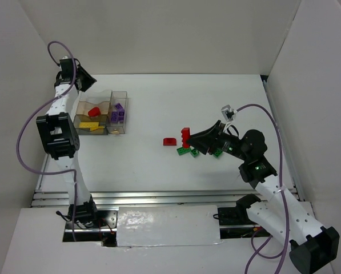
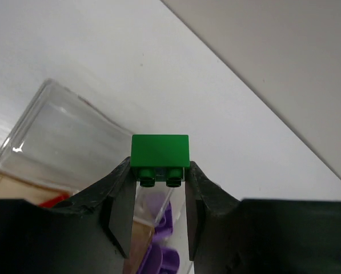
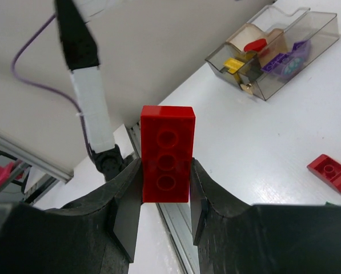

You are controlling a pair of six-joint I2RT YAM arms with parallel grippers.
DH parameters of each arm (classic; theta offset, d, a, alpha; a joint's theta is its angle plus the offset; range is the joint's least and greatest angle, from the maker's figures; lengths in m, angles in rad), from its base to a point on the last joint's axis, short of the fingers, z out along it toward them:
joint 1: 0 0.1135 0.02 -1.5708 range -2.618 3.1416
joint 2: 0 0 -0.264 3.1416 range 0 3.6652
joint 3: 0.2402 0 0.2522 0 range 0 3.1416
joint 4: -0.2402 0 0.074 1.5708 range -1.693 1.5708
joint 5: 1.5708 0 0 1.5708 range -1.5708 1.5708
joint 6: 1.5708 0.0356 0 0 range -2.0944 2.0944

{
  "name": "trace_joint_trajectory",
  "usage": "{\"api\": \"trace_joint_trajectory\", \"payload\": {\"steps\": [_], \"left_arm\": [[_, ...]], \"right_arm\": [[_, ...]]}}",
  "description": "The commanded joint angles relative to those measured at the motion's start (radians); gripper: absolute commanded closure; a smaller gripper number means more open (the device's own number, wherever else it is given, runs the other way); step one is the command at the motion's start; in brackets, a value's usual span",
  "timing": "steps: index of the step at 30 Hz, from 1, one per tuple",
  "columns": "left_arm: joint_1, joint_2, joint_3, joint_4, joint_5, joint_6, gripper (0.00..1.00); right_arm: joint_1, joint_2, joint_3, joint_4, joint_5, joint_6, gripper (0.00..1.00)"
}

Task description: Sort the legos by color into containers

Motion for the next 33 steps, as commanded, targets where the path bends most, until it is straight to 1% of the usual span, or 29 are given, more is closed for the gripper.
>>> {"api": "trace_joint_trajectory", "payload": {"steps": [1, 2, 3, 5, 7, 8, 10, 13, 14, 16, 19, 20, 22, 23, 24, 29, 30, 32, 33], "left_arm": [[-0.010, 0.100, 0.193, -0.065, -0.035, 0.035, 0.99], [-0.010, 0.131, 0.194, -0.054, -0.035, 0.034, 0.98], [-0.008, 0.139, 0.190, -0.045, -0.049, 0.027, 0.93], [-0.010, 0.150, 0.161, -0.034, -0.069, 0.009, 0.89], [-0.011, 0.138, 0.130, -0.013, -0.130, 0.000, 0.87], [-0.011, 0.128, 0.091, 0.002, -0.153, -0.008, 0.83], [-0.011, 0.110, 0.063, 0.036, -0.162, -0.008, 0.82], [-0.011, 0.116, 0.052, 0.049, -0.158, 0.003, 0.73], [-0.011, 0.124, 0.070, 0.035, -0.162, 0.004, 0.63], [-0.011, 0.150, 0.096, 0.004, -0.178, 0.010, 0.60], [-0.007, 0.142, 0.084, 0.005, -0.196, 0.012, 0.44], [-0.008, 0.136, 0.070, 0.007, -0.199, 0.012, 0.34], [-0.007, 0.107, 0.063, 0.010, -0.208, 0.012, 0.25], [-0.005, 0.096, 0.058, 0.012, -0.207, 0.012, 0.06], [-0.007, 0.084, 0.056, 0.012, -0.205, 0.012, 0.00], [-0.005, -0.022, 0.044, -0.017, -0.210, -0.026, 0.00], [-0.008, -0.074, 0.037, -0.022, -0.207, -0.043, 0.01], [-0.014, -0.151, -0.040, 0.001, -0.111, -0.052, 0.01], [-0.022, -0.247, -0.090, 0.045, -0.028, -0.057, 0.00]], "right_arm": [[0.016, -0.010, -0.019, 0.091, -0.020, 0.031, 1.00], [0.019, -0.010, -0.024, 0.097, -0.015, 0.027, 1.00], [0.021, -0.004, -0.022, 0.097, -0.014, 0.024, 1.00], [0.027, 0.012, -0.009, 0.090, -0.020, 0.012, 1.00], [0.027, 0.033, 0.002, 0.093, -0.038, 0.005, 1.00], [0.027, 0.039, 0.005, 0.091, -0.040, 0.001, 1.00], [0.027, 0.056, 0.008, 0.091, -0.037, -0.007, 1.00], [0.027, 0.078, 0.011, 0.102, -0.038, -0.015, 1.00], [0.027, 0.091, 0.011, 0.108, -0.043, -0.010, 1.00], [0.025, 0.102, 0.011, 0.122, -0.046, -0.007, 1.00], [0.024, 0.114, 0.011, 0.128, -0.041, -0.004, 1.00], [0.025, 0.121, 0.013, 0.127, -0.041, -0.007, 1.00], [0.025, 0.130, 0.016, 0.126, -0.043, -0.009, 1.00], [0.024, 0.139, 0.018, 0.130, -0.046, -0.005, 1.00], [0.027, 0.144, 0.016, 0.134, -0.046, -0.004, 1.00], [0.025, 0.159, 0.016, 0.146, -0.040, 0.001, 1.00], [0.025, 0.161, 0.018, 0.145, -0.034, -0.001, 1.00], [0.025, 0.173, 0.019, 0.140, -0.018, 0.001, 1.00], [0.027, 0.179, 0.019, 0.148, -0.011, 0.004, 1.00]]}}
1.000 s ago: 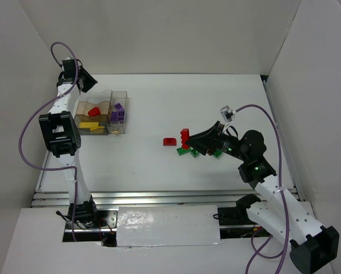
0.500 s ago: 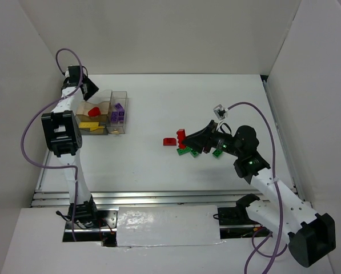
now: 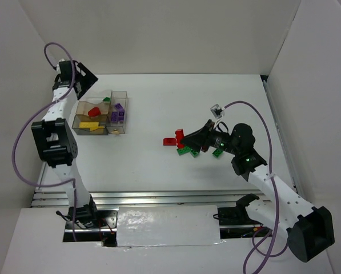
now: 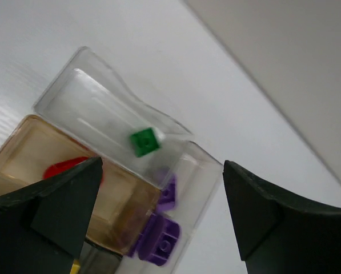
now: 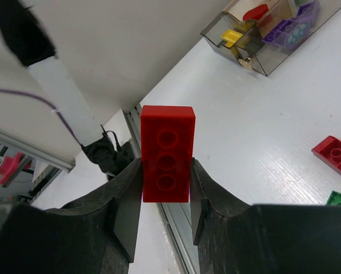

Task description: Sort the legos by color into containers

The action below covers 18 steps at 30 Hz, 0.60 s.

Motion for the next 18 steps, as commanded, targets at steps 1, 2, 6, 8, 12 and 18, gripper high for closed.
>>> {"api": "trace_joint_trajectory", "payload": {"steps": [1, 2, 6, 8, 12, 18], "left_arm": [[-0.018, -0.267, -0.194, 0.213, 0.244, -0.044, 0.01], [-0.035, -0.316, -0.270, 0.291, 0.467, -0.054, 0.01], [-0.325, -0.612, -0.625, 0.612, 0.805, -0.043, 0.00], [-0.453, -0.687, -0.694, 0.740, 0.916, 0.003, 0.00], [-0.736, -0.856, -0.789, 0.691, 0.842, 0.126, 0.01], [-0.841, -0.884, -0.786, 0.665, 0.843, 0.104, 0.01]], "right_arm": [[0.005, 0.023, 0.039, 0.079, 0.026, 0.006, 1.00], [0.002, 0.027, 0.039, 0.089, 0.023, 0.013, 1.00], [-0.004, 0.027, 0.041, 0.138, -0.074, 0.046, 1.00], [-0.009, 0.017, 0.031, 0.172, -0.120, 0.069, 1.00], [0.002, -0.031, -0.037, 0.336, -0.210, 0.176, 1.00], [0.020, -0.175, -0.104, 0.379, -0.255, 0.197, 1.00]]}}
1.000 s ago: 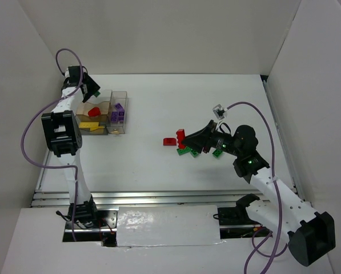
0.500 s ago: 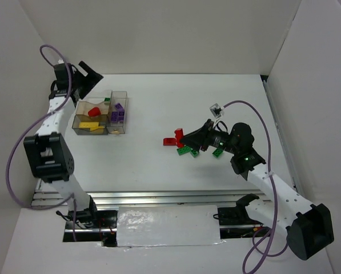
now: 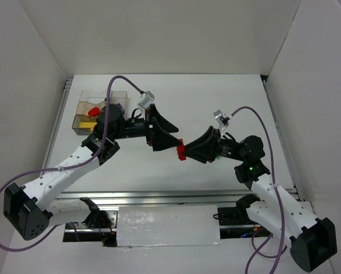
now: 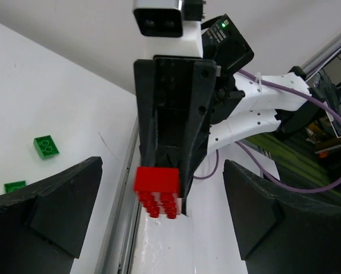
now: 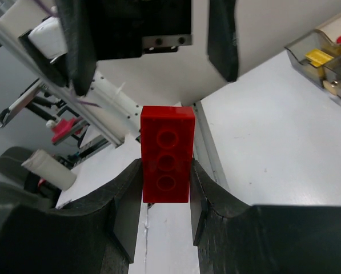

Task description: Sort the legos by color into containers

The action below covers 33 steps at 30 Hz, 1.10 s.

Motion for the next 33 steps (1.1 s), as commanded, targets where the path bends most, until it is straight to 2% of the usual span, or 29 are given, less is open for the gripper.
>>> {"api": "trace_joint_trajectory", "payload": {"steps": [1, 3, 10, 13, 16, 17, 18, 19, 20, 21, 22, 23, 24, 25, 26, 27, 28, 29, 30, 31, 33], "left_arm": [[-0.023, -0.002, 0.022, 0.033, 0.024, 0.032, 0.00], [-0.047, -0.010, -0.004, 0.087, 0.036, -0.003, 0.01], [-0.127, -0.005, 0.003, 0.062, -0.011, -0.001, 0.03], [-0.149, -0.004, 0.011, 0.066, -0.010, -0.003, 0.10], [-0.168, 0.001, 0.019, 0.050, -0.014, 0.011, 0.37], [-0.170, 0.003, 0.026, 0.039, -0.022, 0.014, 0.49], [-0.170, 0.004, 0.029, 0.026, -0.028, 0.018, 0.80], [-0.170, 0.012, 0.041, -0.002, -0.042, 0.031, 0.92], [-0.170, 0.013, 0.049, -0.026, -0.056, 0.040, 1.00], [-0.170, 0.015, 0.057, -0.049, -0.071, 0.049, 1.00], [-0.170, 0.015, 0.063, -0.069, -0.086, 0.063, 1.00], [-0.169, 0.010, 0.081, -0.125, -0.149, 0.075, 1.00], [-0.167, 0.006, 0.098, -0.170, -0.205, 0.093, 1.00], [-0.146, -0.005, 0.142, -0.228, -0.283, 0.121, 1.00], [-0.117, -0.007, 0.170, -0.382, -0.470, 0.127, 1.00], [-0.078, -0.005, 0.201, -0.467, -0.587, 0.123, 1.00], [0.040, 0.013, 0.253, -0.550, -0.694, 0.074, 1.00], [0.125, 0.027, 0.261, -0.655, -0.815, 0.042, 1.00], [0.211, 0.057, 0.259, -0.688, -0.844, -0.050, 1.00], [0.394, 0.074, 0.238, -0.707, -0.852, -0.092, 1.00], [0.558, 0.119, 0.204, -0.679, -0.808, -0.217, 1.00]], "right_arm": [[0.012, -0.095, -0.022, 0.097, -0.045, 0.037, 1.00], [0.014, -0.143, -0.021, 0.051, -0.018, 0.027, 1.00], [0.034, -0.166, 0.004, 0.010, -0.002, 0.023, 1.00], [0.037, -0.163, 0.008, -0.017, 0.028, 0.005, 1.00], [0.037, -0.171, 0.019, -0.063, 0.079, -0.023, 1.00], [0.037, -0.172, 0.022, -0.075, 0.088, -0.033, 1.00], [0.037, -0.175, 0.022, -0.079, 0.103, -0.036, 1.00], [0.037, -0.174, 0.025, -0.083, 0.108, -0.041, 1.00], [0.038, -0.172, 0.025, -0.084, 0.111, -0.044, 1.00], [0.037, -0.171, 0.027, -0.087, 0.114, -0.047, 1.00], [0.038, -0.168, 0.027, -0.090, 0.114, -0.050, 0.92], [0.037, -0.165, 0.027, -0.107, 0.122, -0.059, 0.45], [0.037, -0.166, 0.024, -0.128, 0.143, -0.065, 0.06], [0.037, -0.168, 0.025, -0.203, 0.218, -0.093, 0.00], [0.037, -0.180, 0.027, -0.260, 0.278, -0.108, 0.00], [0.037, -0.188, 0.030, -0.314, 0.350, -0.121, 0.00], [0.037, -0.192, 0.033, -0.367, 0.423, -0.127, 0.00], [0.037, -0.194, 0.036, -0.456, 0.565, -0.121, 0.00], [0.035, -0.195, 0.036, -0.489, 0.629, -0.109, 0.00], [0.034, -0.186, 0.034, -0.529, 0.700, -0.077, 0.00], [0.034, -0.177, 0.031, -0.540, 0.717, -0.058, 0.00]]}}
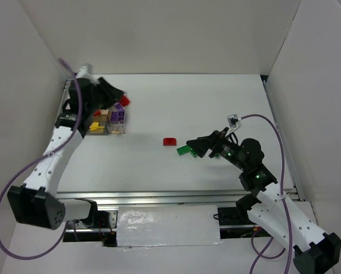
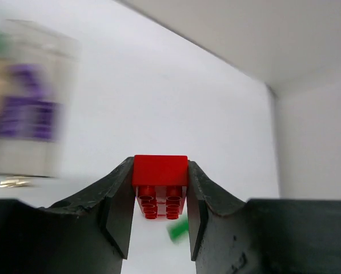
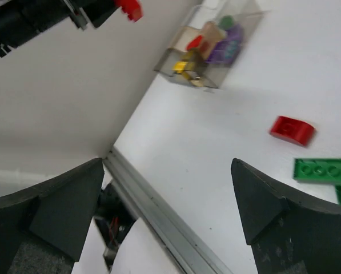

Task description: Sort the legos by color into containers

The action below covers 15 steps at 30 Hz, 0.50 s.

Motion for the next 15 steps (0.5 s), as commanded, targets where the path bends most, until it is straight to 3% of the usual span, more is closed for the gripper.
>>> {"api": "trace_joint_trajectory", "payload": {"steps": [1, 6, 10, 15], "left_arm": [[0.332, 0.105, -0.055, -0.140, -0.171, -0.214, 1.00], [0.506, 0.352, -0.014, 0.024, -0.130, -0.355, 1.00], [0.552, 0.549, 0.116, 0.087, 0.007, -0.379, 1.00], [0.575, 0.646, 0.130, 0.190, 0.031, -0.423, 1.00]], "right_arm": [[-0.001, 0.010, 0.040, -0.119, 0.207, 0.026, 0.00], [0.002, 0.016, 0.037, -0.132, 0.147, 0.000, 0.01], [0.002, 0.020, 0.022, -0.129, 0.111, -0.009, 0.00], [0.002, 0.033, 0.000, -0.102, 0.063, -0.001, 0.00]]}}
